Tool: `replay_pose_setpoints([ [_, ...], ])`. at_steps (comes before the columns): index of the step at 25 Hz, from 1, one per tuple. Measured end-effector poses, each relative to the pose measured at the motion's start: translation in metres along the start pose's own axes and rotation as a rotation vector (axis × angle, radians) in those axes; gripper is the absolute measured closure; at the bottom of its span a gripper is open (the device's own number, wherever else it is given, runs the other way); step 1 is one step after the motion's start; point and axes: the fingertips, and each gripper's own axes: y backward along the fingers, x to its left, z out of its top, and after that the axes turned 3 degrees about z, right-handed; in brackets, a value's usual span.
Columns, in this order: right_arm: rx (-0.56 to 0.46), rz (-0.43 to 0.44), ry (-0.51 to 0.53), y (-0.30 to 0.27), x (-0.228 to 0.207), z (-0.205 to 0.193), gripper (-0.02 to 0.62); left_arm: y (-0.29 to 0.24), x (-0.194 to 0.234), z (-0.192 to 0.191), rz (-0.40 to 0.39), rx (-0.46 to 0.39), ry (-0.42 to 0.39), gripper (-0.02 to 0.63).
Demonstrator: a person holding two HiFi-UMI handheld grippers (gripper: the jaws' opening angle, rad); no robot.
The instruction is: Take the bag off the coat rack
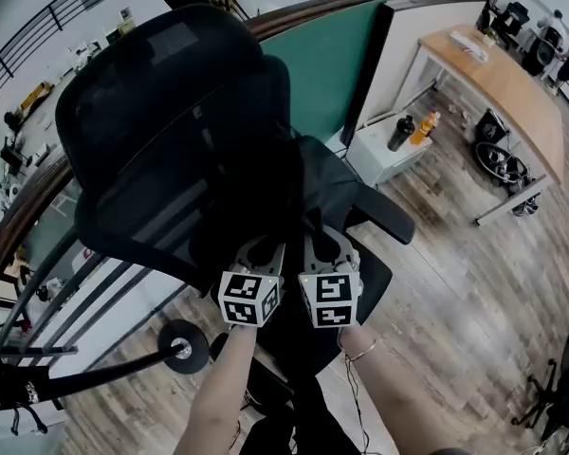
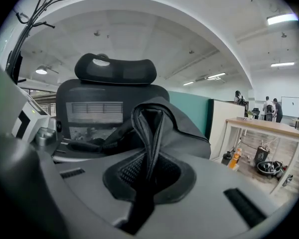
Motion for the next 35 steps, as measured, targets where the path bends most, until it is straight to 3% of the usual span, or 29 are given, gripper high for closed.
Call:
replay_pose_setpoints([
  [7,0.059,0.010,-0.033,-0.019,0.010,-0.034,0.580,-0.007,0.021,-0.037,0.023,0.058,0.017,0.555],
  [21,0.087,0.020,-0.085,-0.046,0.015,-0.043,0.568,-0.018,0.046,-0.050,0.083,0.121,0.053,0.546],
  [35,0.139,0.174,-0.069,-0.049,0.068,-0.061,0.494,0.011,0.073,-0.081,0.143,0.238,0.129,0.437],
])
